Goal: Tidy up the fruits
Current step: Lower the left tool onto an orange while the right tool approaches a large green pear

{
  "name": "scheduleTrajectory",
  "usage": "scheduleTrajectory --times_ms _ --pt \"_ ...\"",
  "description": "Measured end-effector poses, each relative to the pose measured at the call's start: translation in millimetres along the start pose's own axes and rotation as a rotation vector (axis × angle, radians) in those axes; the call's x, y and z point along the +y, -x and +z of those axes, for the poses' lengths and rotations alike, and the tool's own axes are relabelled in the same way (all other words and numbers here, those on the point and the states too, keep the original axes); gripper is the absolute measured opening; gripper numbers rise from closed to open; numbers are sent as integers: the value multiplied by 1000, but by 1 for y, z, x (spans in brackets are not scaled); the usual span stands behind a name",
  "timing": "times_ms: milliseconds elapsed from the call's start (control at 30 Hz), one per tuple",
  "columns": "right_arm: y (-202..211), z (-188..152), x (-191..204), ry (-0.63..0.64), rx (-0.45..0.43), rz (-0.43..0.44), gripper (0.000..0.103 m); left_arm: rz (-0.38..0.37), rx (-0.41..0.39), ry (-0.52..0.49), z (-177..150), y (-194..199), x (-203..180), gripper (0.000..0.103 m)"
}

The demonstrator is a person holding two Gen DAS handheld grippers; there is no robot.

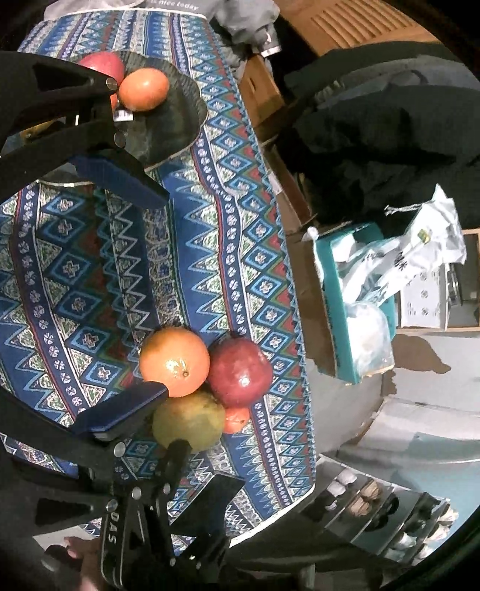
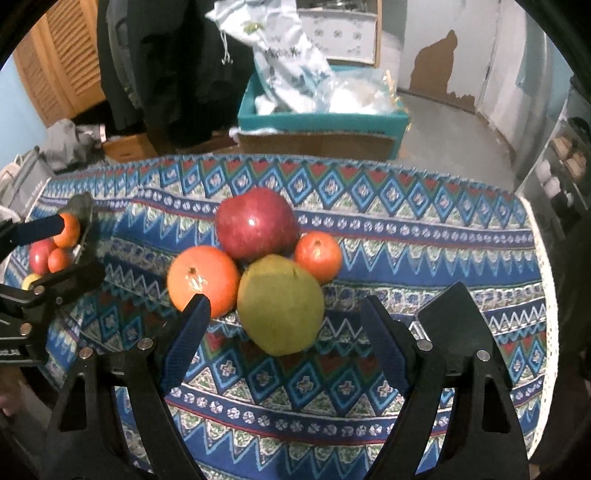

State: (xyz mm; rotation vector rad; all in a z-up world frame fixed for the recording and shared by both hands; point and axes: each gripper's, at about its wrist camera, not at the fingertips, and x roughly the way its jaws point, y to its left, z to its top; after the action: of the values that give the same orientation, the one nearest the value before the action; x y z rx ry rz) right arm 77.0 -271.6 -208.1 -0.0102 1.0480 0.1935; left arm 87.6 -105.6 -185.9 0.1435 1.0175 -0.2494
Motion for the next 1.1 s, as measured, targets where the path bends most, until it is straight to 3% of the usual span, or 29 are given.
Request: scheduleTrajectory --times_ms 433,633,833,1100 --pt "-52 -8 -1 27 120 19 82 -50 66 19 -5 -25 2 96" --pt "-63 -7 0 38 133 33 82 -70 69 21 -4 -29 2 96" --pt "-76 -3 6 50 150 55 73 -91 73 12 -3 -33 -2 96" --pt "-67 -12 -6 5 153 56 72 -117 86 -1 0 -43 -12 96"
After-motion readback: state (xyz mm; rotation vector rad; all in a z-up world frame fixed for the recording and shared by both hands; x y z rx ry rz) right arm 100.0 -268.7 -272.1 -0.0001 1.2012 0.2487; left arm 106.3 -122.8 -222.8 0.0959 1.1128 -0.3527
